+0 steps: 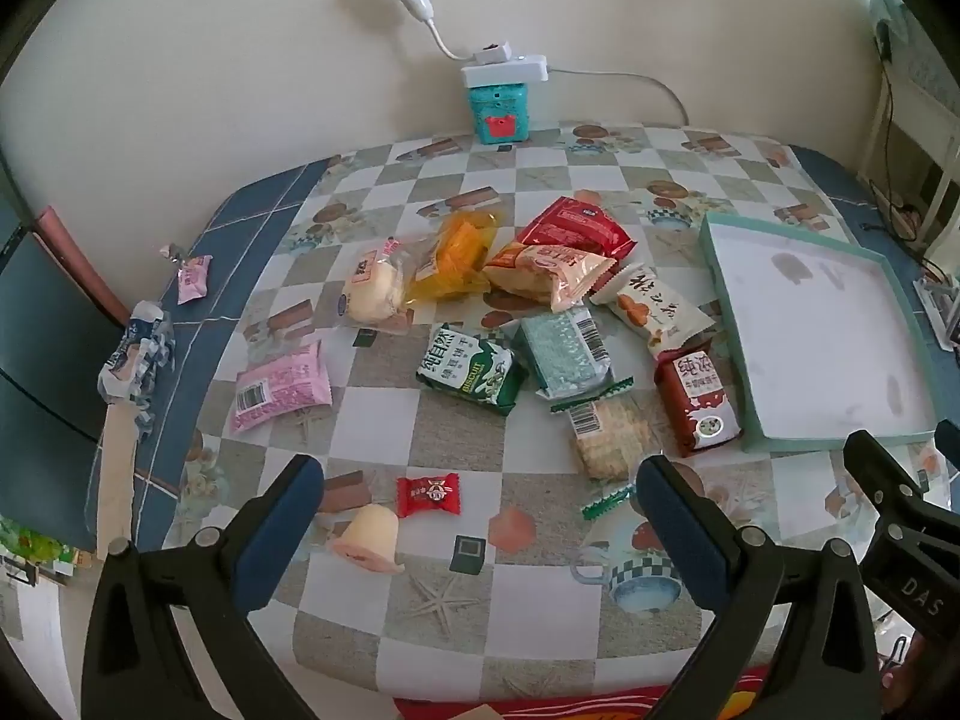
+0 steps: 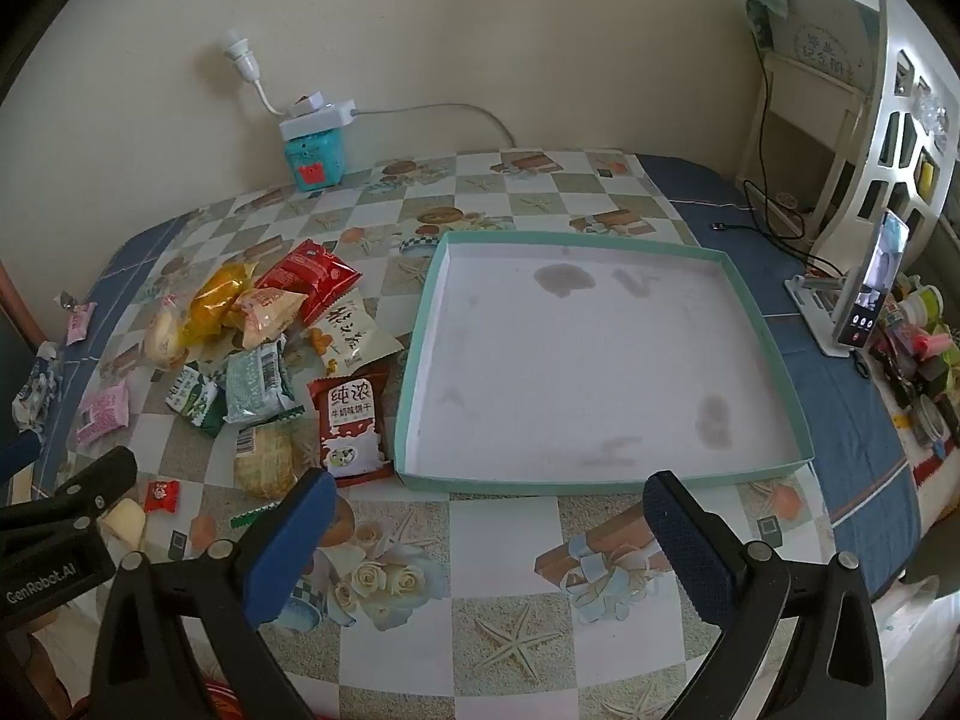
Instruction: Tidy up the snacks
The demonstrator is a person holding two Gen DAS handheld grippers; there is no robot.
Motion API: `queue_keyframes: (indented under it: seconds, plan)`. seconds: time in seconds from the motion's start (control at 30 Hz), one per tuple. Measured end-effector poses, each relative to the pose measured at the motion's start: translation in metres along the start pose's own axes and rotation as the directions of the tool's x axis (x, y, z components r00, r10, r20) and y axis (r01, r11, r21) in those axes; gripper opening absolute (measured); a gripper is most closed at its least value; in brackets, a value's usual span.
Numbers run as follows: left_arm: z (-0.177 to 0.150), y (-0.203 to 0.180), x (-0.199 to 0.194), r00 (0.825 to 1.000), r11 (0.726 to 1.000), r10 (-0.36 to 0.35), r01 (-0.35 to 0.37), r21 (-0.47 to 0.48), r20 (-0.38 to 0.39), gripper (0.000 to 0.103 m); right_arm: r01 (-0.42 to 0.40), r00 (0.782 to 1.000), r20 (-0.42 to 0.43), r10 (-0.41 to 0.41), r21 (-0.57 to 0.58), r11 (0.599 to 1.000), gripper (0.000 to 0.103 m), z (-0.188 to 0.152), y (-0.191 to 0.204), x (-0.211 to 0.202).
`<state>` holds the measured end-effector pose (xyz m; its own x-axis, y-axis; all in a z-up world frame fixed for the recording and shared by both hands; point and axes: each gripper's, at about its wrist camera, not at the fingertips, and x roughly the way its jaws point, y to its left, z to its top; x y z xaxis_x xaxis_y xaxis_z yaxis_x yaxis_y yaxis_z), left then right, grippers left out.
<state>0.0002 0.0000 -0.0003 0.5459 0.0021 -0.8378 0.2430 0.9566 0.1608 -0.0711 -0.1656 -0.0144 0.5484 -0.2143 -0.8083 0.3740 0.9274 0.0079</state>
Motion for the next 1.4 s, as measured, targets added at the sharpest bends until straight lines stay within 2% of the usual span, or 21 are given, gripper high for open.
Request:
queue_keyframes:
  seconds: [1.4]
  plan:
    - [-0.003, 0.001, 0.005, 1.0, 1.0, -0.015, 0.015, -0.016, 0.0, 0.103, 0.015, 1.0, -0.013, -0.015, -0.037, 0.999, 0.103, -0.001, 0.01, 0.008]
